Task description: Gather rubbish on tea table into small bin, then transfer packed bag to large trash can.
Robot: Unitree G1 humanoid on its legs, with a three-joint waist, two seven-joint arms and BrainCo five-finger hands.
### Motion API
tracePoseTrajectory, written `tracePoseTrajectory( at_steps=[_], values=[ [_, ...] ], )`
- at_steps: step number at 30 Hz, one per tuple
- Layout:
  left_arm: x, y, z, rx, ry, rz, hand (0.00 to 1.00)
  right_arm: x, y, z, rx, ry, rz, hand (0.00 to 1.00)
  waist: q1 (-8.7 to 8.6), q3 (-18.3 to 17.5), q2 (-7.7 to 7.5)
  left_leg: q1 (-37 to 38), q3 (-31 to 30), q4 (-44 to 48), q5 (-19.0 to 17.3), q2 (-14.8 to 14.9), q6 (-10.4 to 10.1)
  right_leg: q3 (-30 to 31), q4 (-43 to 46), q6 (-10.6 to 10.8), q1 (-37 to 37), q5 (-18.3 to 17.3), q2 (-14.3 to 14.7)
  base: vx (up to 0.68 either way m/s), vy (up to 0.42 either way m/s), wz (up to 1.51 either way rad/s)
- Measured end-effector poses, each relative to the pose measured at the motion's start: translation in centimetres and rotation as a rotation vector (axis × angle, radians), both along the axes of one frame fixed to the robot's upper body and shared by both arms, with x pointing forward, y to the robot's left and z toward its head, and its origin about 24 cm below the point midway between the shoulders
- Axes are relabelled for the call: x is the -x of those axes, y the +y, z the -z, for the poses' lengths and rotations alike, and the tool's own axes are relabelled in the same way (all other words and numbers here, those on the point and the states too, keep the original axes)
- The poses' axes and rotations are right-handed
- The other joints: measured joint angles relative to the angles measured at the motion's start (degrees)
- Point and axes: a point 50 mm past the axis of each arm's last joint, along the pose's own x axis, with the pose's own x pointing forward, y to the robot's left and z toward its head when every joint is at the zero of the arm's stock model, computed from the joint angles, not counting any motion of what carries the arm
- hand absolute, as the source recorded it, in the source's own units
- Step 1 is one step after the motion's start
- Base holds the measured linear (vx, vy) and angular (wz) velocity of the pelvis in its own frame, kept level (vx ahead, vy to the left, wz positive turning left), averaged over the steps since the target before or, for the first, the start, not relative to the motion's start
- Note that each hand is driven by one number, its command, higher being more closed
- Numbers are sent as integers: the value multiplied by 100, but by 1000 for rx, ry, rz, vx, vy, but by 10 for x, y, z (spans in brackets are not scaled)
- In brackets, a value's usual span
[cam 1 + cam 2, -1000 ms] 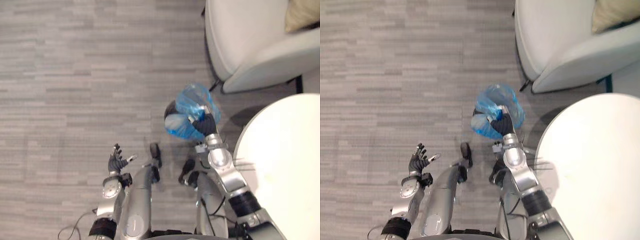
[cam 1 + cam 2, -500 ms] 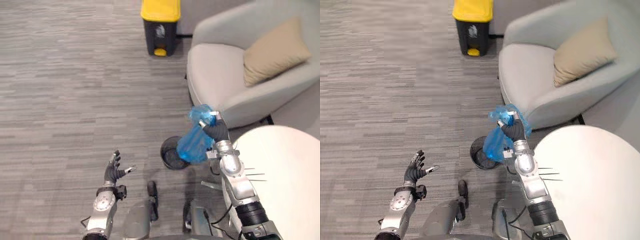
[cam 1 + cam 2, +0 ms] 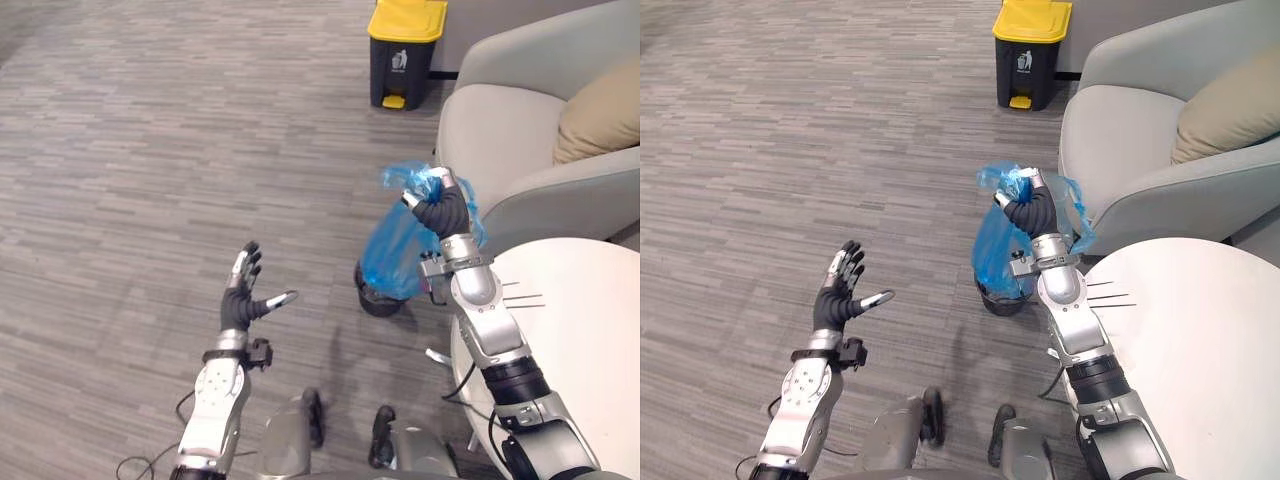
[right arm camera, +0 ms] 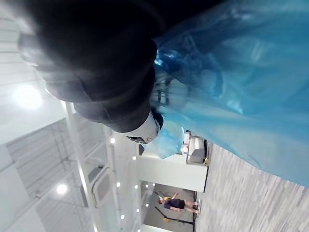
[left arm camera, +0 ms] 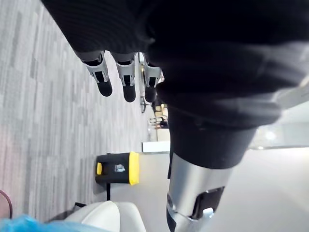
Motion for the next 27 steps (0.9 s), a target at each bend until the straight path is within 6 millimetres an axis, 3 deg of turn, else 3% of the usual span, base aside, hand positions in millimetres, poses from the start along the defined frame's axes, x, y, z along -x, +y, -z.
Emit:
tracePoseTrajectory(
  at_steps=[1, 2, 4, 7, 12, 19, 27],
  values=[
    [-7, -14, -7, -27, -33, 55, 0, -1, 1, -1, -10, 0, 0, 100, -104, -45, -21, 267, 41, -905, 182, -71, -188, -148, -240, 83, -4, 219, -32, -155, 102, 49],
    [-9, -17, -8, -35, -37, 66, 0, -1, 1, -1, -11, 4, 1, 100, -101, -58, -48, 292, 46, -1028, 286, -99, -205, -165, -310, 106, -2, 294, -48, -129, 108, 45],
    [-16, -32, -13, -84, -62, 115, 0, -1, 10, 2, -36, 30, -23, 100, -57, -192, -148, 385, 46, -1417, 634, -248, -68, -233, -724, 180, 70, 638, -83, -85, 108, 18],
    [-20, -41, -8, -127, -40, 127, 0, 1, 30, 6, -43, 51, -85, 100, -58, -232, -158, 537, 47, -1480, 698, -347, 20, -244, -1012, 274, 347, 834, -125, -54, 116, 8],
    [-21, -53, 19, -206, 78, 179, 0, 12, 76, 11, -50, 80, -258, 100, -66, -615, -298, 638, 189, -1611, 739, -456, 81, -56, -1515, 326, 515, 1193, -115, -20, 94, -15],
    [-22, -66, 26, -261, 99, 150, 0, 18, 96, 17, -46, 122, -335, 100, -53, -734, -375, 844, 203, -1786, 752, -441, 74, 53, -1667, 310, 729, 1265, -39, -35, 22, -7],
    [-23, -68, 29, -287, 97, 73, 0, 26, 112, 15, -87, 133, -417, 100, -15, -843, -461, 1145, 251, -2283, 1006, -429, 26, 88, -1695, 321, 784, 1258, 50, 1, -3, -3]
  ],
)
